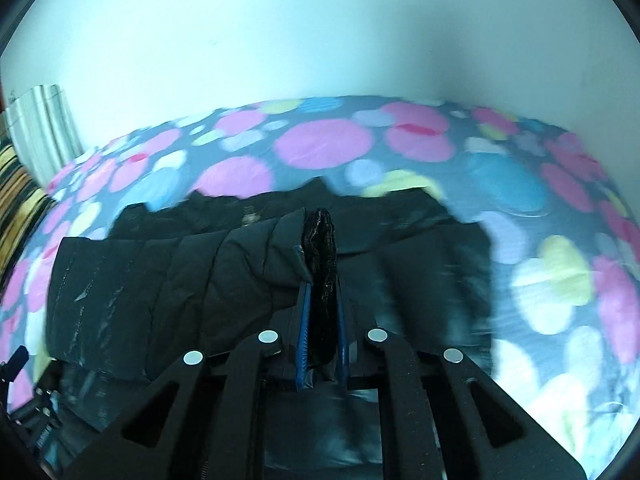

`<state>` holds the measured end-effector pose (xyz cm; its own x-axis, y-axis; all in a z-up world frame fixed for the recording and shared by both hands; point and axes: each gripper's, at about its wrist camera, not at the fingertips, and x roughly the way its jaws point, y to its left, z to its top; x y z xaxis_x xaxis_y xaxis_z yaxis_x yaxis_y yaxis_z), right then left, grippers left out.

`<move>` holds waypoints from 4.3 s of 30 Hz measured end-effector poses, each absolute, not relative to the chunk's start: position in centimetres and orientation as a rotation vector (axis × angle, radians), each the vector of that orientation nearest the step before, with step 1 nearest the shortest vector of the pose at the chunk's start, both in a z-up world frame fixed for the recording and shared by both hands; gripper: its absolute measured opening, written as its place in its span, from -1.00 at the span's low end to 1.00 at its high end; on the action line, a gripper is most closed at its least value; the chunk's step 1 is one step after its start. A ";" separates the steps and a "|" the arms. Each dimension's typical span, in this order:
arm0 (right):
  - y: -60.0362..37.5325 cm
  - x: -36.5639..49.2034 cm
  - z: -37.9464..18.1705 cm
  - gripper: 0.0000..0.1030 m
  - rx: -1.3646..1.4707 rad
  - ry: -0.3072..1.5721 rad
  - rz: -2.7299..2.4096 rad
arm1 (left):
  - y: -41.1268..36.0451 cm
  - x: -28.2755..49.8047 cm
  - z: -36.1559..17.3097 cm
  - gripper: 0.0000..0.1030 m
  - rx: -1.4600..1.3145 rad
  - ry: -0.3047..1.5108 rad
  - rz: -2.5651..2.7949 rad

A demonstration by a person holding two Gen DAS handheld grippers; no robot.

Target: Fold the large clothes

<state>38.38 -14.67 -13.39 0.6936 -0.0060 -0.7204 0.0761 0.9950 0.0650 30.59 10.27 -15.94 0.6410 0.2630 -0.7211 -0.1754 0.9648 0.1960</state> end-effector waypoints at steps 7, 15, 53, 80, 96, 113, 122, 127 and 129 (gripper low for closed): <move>-19.7 36.5 -15.5 -0.77 0.132 0.863 -0.145 | 10.3 31.7 -16.5 0.44 0.130 0.852 0.265; -20.2 36.4 -18.7 -0.77 0.100 0.907 -0.167 | 10.9 32.5 -17.3 0.54 0.128 0.874 0.285; -20.8 34.0 -18.6 -0.78 0.106 0.877 -0.216 | 15.4 32.0 -13.0 0.56 -0.007 0.785 0.321; -22.1 32.4 -13.7 -0.67 0.184 0.788 -0.190 | 15.2 37.5 -13.2 0.51 0.040 0.817 0.233; -20.3 39.2 -20.3 -0.76 0.148 0.949 -0.051 | 11.8 42.9 -20.0 0.53 0.056 0.971 0.107; -16.3 36.2 -18.9 -0.51 0.047 0.942 -0.014 | 6.9 39.0 -18.6 0.55 0.134 0.935 0.039; -16.9 35.2 -18.1 -0.45 0.101 0.900 -0.015 | 7.4 38.0 -17.4 0.55 0.131 0.899 0.047; -18.9 30.4 -14.8 0.09 0.151 0.830 0.008 | 11.2 32.2 -14.2 0.55 0.056 0.839 0.074; -19.7 28.0 -13.9 0.15 0.133 0.814 0.000 | 12.9 29.5 -13.9 0.56 0.007 0.846 0.076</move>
